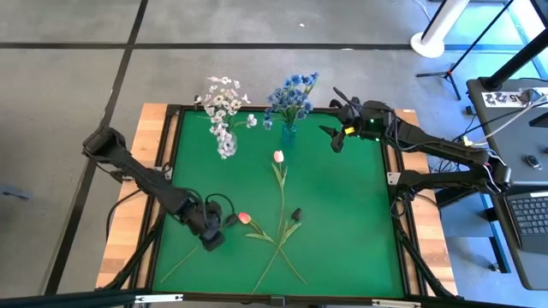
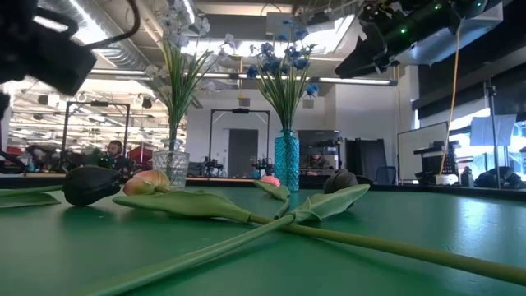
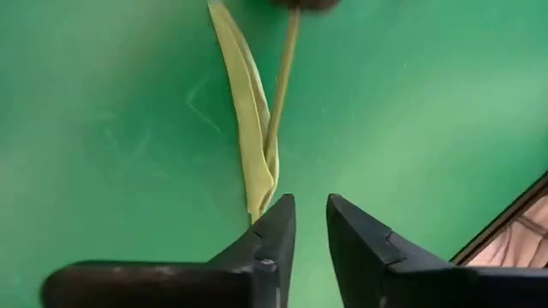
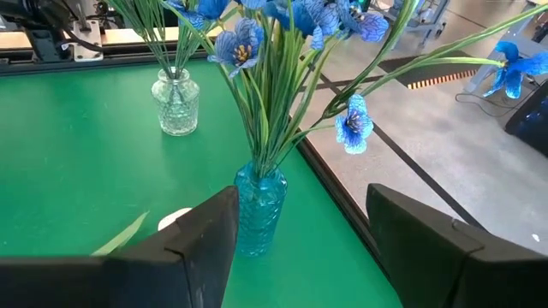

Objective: Sort flowers into vase by color
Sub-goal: Put the left black flower into the blue vase

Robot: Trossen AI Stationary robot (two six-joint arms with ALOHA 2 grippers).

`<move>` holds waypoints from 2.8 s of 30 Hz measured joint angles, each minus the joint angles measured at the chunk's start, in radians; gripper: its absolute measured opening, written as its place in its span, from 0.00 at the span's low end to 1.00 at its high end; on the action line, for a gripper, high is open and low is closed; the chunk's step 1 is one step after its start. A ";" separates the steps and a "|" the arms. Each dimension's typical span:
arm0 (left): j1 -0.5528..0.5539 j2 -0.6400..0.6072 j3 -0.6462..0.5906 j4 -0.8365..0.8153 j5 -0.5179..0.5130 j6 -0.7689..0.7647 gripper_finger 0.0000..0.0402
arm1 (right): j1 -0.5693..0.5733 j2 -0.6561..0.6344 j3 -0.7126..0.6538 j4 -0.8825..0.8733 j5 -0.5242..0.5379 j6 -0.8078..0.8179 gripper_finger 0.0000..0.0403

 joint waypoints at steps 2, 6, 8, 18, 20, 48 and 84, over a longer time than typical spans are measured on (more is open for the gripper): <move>-0.015 0.033 0.000 0.006 0.011 -0.021 0.21 | 0.000 0.000 0.000 0.000 0.000 0.000 0.63; -0.036 0.102 0.000 0.002 0.055 -0.051 0.28 | 0.000 0.000 0.000 0.000 0.000 0.000 0.63; -0.045 0.133 0.000 0.003 0.069 -0.070 0.30 | 0.000 0.000 0.000 0.001 0.000 0.000 0.63; -0.023 0.199 0.006 -0.028 0.105 -0.149 0.26 | 0.000 0.000 0.000 0.002 0.001 0.000 0.63; -0.011 0.200 0.006 -0.052 0.112 -0.152 0.21 | 0.000 0.000 0.000 0.002 0.001 0.000 0.63; 0.052 0.020 0.492 -0.148 -0.753 0.586 0.00 | 0.000 -0.024 0.001 0.175 -0.414 0.068 0.63; 0.462 -0.018 0.494 0.608 -0.436 1.343 0.00 | 0.366 0.292 0.001 0.687 -0.412 0.235 0.33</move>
